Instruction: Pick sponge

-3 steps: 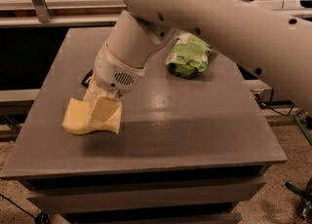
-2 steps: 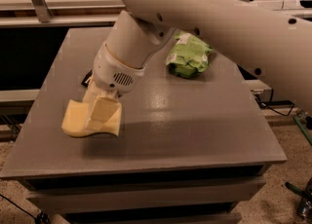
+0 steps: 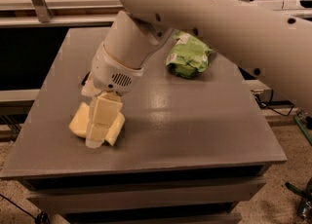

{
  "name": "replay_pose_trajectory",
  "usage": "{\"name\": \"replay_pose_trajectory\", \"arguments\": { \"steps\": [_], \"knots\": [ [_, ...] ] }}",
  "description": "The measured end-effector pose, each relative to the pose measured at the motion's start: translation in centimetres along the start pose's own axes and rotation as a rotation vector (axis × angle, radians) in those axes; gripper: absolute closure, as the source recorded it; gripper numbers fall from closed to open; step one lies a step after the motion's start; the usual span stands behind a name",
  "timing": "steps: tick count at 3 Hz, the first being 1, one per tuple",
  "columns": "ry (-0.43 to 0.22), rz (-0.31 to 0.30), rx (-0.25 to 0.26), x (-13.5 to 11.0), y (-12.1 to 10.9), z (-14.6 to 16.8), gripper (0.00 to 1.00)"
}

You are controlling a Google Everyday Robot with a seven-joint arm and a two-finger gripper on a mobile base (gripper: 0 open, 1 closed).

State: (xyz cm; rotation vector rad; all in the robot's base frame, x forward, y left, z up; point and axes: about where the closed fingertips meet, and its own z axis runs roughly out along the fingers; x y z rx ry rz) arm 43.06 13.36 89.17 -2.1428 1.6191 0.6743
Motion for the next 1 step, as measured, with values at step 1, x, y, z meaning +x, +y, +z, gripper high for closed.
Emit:
{"name": "replay_pose_trajectory", "arguments": {
  "steps": [1],
  "knots": [
    [0.0, 0.0, 0.0, 0.0, 0.0, 0.0, 0.0]
  ]
}}
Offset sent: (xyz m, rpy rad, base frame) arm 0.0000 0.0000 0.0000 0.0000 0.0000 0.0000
